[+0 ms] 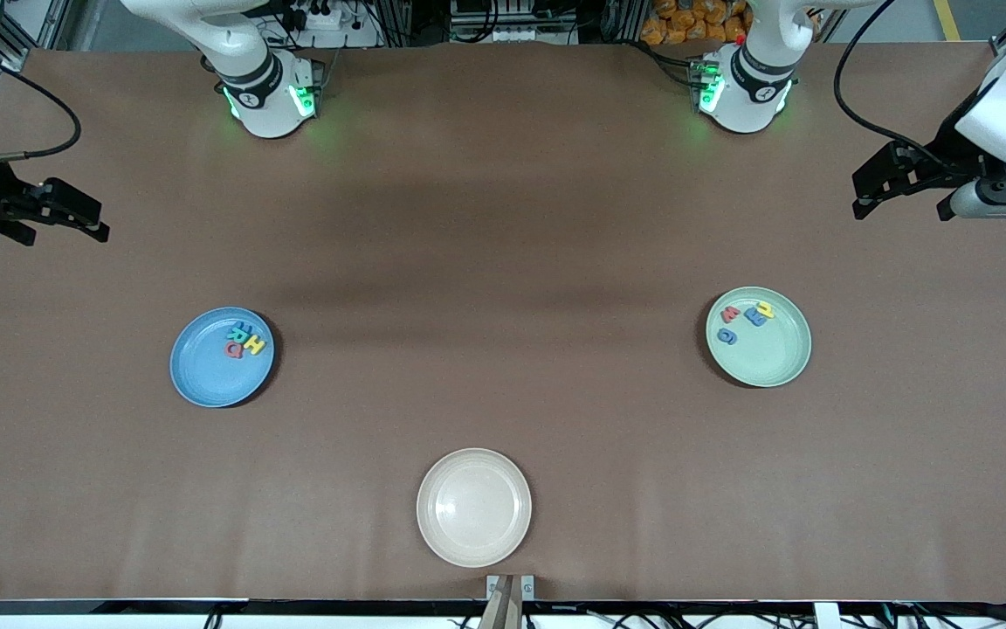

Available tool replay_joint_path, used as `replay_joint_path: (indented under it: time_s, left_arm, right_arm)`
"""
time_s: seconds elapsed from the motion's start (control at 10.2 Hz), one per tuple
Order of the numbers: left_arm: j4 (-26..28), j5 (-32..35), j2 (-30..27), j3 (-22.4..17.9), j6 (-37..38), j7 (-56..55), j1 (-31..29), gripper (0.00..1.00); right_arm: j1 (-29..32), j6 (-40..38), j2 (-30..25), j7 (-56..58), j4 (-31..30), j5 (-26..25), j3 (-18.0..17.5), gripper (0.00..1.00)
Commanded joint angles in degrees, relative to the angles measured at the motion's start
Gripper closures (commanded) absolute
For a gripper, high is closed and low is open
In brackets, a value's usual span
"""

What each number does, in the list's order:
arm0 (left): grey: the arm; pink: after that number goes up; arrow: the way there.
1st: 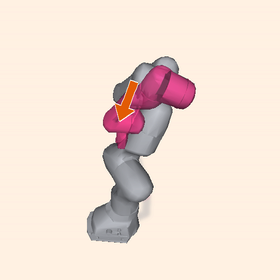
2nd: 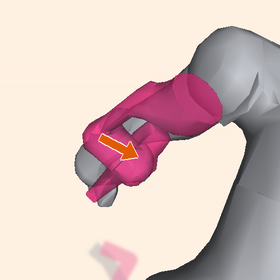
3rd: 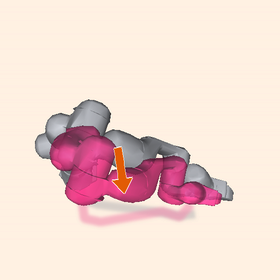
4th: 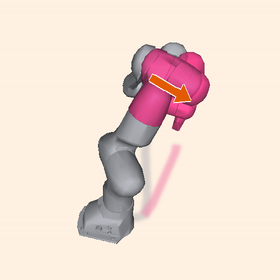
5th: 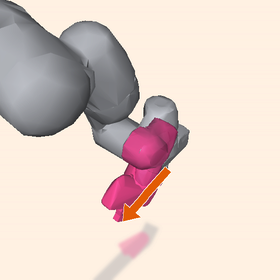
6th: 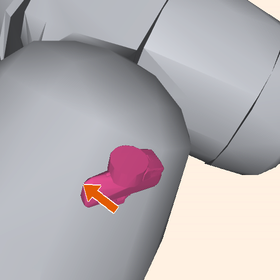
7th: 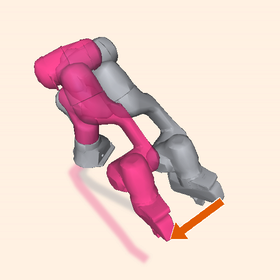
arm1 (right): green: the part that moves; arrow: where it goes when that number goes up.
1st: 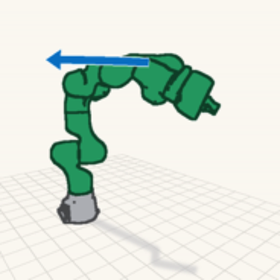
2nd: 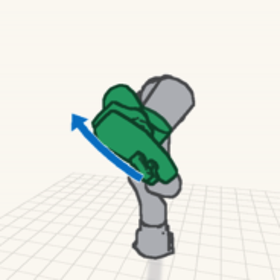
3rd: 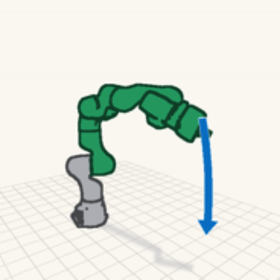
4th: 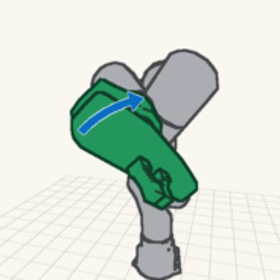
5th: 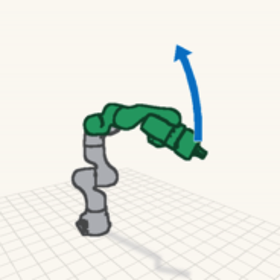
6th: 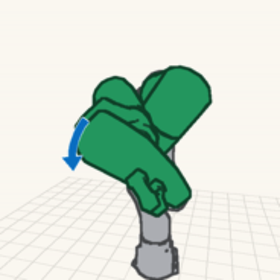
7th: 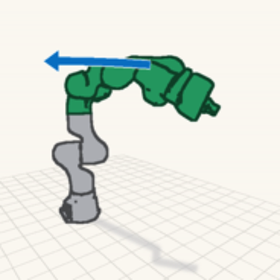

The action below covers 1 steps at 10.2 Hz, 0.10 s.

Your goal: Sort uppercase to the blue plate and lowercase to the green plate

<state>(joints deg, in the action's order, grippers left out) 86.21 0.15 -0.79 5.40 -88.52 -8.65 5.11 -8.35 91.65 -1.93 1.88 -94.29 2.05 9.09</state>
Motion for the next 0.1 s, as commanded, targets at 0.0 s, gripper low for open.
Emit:
replay_joint_path:
  time_s: [0.0]
  left_arm:
    - [-0.5,1.0,-0.4,0.3,0.8,1.2,-0.5,0.0]
  right_arm:
    - [0.2,-0.2,-0.2,0.1,0.0,0.9,0.0,0.0]
